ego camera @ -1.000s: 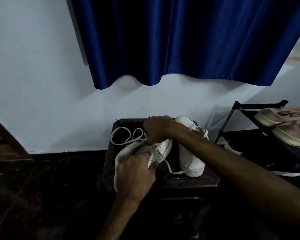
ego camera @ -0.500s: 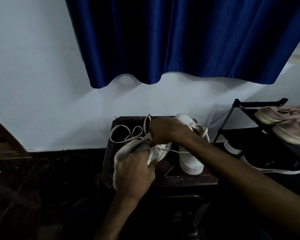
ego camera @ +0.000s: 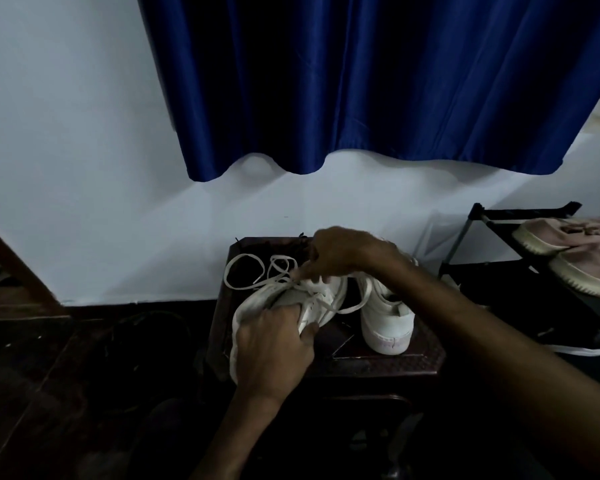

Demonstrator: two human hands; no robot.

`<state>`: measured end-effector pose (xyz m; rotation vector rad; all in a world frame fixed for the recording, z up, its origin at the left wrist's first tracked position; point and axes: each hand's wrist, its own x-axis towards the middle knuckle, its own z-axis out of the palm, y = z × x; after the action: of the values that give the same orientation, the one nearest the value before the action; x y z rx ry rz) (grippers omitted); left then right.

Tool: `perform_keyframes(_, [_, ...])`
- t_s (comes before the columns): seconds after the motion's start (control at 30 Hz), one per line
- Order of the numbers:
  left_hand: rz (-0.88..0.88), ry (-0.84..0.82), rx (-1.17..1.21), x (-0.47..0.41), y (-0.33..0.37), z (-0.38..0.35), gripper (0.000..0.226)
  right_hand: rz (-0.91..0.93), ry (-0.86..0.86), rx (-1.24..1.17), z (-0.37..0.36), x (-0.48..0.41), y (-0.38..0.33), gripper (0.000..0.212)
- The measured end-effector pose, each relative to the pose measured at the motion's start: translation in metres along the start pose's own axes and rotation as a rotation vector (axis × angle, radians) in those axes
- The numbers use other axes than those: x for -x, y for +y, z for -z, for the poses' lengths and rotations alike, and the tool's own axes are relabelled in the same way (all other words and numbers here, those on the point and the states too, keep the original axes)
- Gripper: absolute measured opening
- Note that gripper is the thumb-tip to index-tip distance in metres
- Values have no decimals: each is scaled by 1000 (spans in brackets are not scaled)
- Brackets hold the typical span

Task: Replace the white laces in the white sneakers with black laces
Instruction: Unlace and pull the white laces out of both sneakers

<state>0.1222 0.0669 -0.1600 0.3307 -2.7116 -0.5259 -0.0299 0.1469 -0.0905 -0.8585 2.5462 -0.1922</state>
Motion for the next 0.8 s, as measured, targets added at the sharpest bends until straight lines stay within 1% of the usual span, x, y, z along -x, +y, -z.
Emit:
perform_keyframes(0.03, [-3,9,20,0,0,0,28,9,-73,54,-4,2,-2,46])
perform_keyframes(0.07, [-10,15,35,-1,0,0,31,15,-86,107,-7,1,-3,42])
perform_keyframes(0.17, [-7,3,40,1,-2,-2,31,18,22,225,-18,-6,-8,32])
perform_keyframes(0.2, [-8,6,37,1,-2,-2,30,5,31,258,-19,-8,-11,29])
perform_keyframes(0.27, [-17,21,27,1,-1,-2,29,-5,50,247,-18,-9,-15,20])
perform_keyframes(0.3, [-17,32,27,1,0,-2,29,3,134,172,-14,-11,-16,15])
perform_keyframes(0.33, [-11,33,24,1,0,-2,28,10,269,36,-7,-13,-16,17])
perform_keyframes(0.4, [-1,11,0,0,-1,-4,28,22,584,-404,8,-20,-14,24])
perform_keyframes(0.43, [3,2,-6,0,-2,-5,28,21,698,-537,13,-22,-11,25])
perform_keyframes(0.47, [6,-1,-8,0,-3,-6,27,18,726,-520,17,-22,-9,24])
perform_keyframes(0.5, [8,2,-13,1,-4,-8,26,1,673,-388,17,-21,-7,25])
perform_keyframes(0.57, [8,12,-18,2,-4,-8,23,-53,451,-100,7,-14,-1,39])
perform_keyframes(0.6, [0,28,-22,1,-3,-7,24,-70,321,-19,3,-8,-1,44])
perform_keyframes(0.67, [-9,33,-3,0,-2,-6,27,-52,89,19,-4,2,-1,42])
perform_keyframes(0.7, [-11,38,17,-1,-2,-7,29,-44,15,53,-9,4,-3,41])
perform_keyframes(0.73, [-18,45,29,0,-2,-7,31,-38,0,103,-13,5,-6,42])
perform_keyframes(0.8, [-35,49,45,0,-4,-7,33,-34,83,203,-21,3,-12,37])
